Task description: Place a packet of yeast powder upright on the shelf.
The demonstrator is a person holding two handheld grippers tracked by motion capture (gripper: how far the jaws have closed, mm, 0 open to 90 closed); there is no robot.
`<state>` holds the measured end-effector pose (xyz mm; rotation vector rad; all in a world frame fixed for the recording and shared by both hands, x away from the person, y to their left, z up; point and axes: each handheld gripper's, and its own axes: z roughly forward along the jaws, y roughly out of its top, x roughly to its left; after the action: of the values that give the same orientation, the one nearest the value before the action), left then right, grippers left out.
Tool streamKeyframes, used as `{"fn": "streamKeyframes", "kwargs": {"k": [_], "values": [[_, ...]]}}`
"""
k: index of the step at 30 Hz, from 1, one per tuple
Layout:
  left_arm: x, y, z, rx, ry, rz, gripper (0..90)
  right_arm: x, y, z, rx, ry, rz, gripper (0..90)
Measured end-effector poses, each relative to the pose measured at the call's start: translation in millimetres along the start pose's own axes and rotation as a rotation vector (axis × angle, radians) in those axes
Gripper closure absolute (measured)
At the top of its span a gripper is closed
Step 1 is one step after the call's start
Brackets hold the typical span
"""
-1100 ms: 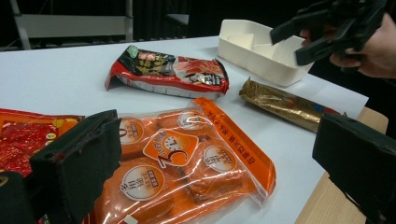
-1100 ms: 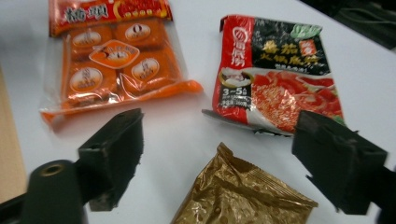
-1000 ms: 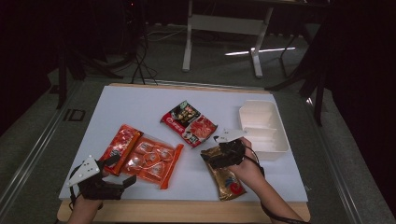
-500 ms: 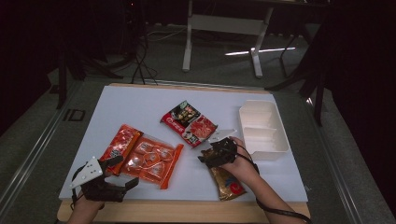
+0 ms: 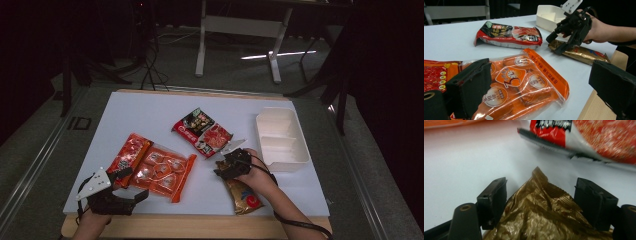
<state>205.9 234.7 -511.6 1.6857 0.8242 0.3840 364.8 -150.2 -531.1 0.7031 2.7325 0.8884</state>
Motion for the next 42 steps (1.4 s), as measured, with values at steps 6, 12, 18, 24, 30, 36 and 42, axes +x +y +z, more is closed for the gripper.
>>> {"fn": "streamKeyframes", "kwargs": {"k": [6, 12, 18, 24, 30, 36, 42], "values": [[0.0, 0.0, 0.0, 0.001, 0.000, 0.000, 4.3, -0.7, -1.6, 3.9, 0.025, 0.012, -0.008, 32.7], [0.5, -0.2, 0.3, 0.003, -0.002, -0.004, 4.4, 1.3, 1.4, 2.8, 0.047, 0.022, -0.014, 42.4], [1.1, -0.5, 0.0, 0.002, -0.002, -0.010, 4.3, 4.3, 4.5, -0.2, 0.076, 0.028, -0.015, 60.8], [1.1, -0.5, 0.0, 0.004, 0.000, -0.012, 4.3, 2.3, 4.8, -4.2, 0.091, 0.032, -0.013, 77.9], [2.0, -0.5, 0.2, 0.007, 0.001, -0.013, 4.4, -0.9, 6.0, -14.8, 0.069, 0.029, -0.011, 83.0], [1.9, -0.6, 0.4, 0.007, 0.002, -0.014, 4.3, -3.4, 6.1, -26.9, 0.032, 0.029, 0.017, 85.2], [1.5, -0.7, 1.4, 0.012, 0.004, -0.017, 4.3, -4.0, 8.9, -48.2, -0.027, 0.016, 0.038, 86.1]]}}
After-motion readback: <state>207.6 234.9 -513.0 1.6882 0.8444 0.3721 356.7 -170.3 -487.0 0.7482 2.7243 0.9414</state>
